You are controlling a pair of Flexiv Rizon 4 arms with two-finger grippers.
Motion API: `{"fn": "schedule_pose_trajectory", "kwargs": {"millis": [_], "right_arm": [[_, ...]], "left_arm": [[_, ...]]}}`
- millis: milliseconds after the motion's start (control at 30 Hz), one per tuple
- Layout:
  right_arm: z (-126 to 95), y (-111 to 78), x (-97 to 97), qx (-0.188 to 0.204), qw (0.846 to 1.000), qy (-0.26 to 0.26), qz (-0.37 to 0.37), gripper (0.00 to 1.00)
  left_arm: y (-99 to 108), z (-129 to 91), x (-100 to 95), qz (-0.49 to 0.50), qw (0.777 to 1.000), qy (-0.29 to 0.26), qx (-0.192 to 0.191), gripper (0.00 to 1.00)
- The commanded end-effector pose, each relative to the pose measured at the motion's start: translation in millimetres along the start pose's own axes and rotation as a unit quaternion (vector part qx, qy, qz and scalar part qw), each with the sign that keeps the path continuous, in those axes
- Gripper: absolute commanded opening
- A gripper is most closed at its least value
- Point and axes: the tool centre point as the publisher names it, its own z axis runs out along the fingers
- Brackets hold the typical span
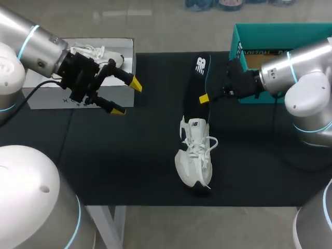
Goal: Take the shoe out of the shoebox, open the shoe tongue, remove and reinsert the insole, then place the shoe into the shoebox
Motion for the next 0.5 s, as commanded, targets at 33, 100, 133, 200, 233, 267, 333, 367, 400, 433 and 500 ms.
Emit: {"fn": "schedule_pose_trajectory", "kwargs": {"millis": [33,100,133,200,233,267,333,367,400,433,500], "right_arm": [[7,-13.8,3.0,-0.002,1.0,-0.001,0.003,0.0],[13,-18.5,3.4,0.002,1.0,0.0,0.002,0.0],[16,-20.7,3.3,0.005,1.0,0.002,0.002,0.0],[21,-24.9,3.8,0.01,1.0,0.005,0.002,0.0],[23,-27.3,4.0,0.012,1.0,0.007,0.003,0.0],[26,-30.0,3.8,0.014,1.0,0.008,0.003,0.0],[29,-35.7,3.6,0.025,1.0,0.008,0.002,0.0],[30,-38.6,3.4,0.03,1.0,0.007,0.001,0.0],[31,-41.7,1.9,0.032,0.999,0.007,0.002,0.0],[30,-44.2,1.1,0.038,0.999,0.004,0.002,0.0],[30,-48.9,-1.6,0.046,0.999,-0.002,-0.001,0.0]], "left_arm": [[0,0,0.0,0.0,1.0,0.001,0.0,1.0],[0,0,0.0,0.0,1.0,0.001,0.0,1.0],[0,0,0.0,0.0,1.0,0.001,0.0,1.0],[0,0,0.0,0.0,1.0,0.001,0.0,1.0],[0,0,0.0,0.0,1.0,0.001,0.0,1.0],[0,0,0.0,0.0,1.0,0.001,0.0,1.0],[0,0,0.0,0.0,1.0,0.001,0.0,1.0],[0,0,0.0,0.0,1.0,0.001,0.0,1.0],[0,0,0.0,0.0,1.0,0.001,0.0,1.0],[0,0,0.0,0.0,1.0,0.001,0.0,1.0],[0,0,0.0,0.0,1.0,0.001,0.0,1.0]]}}
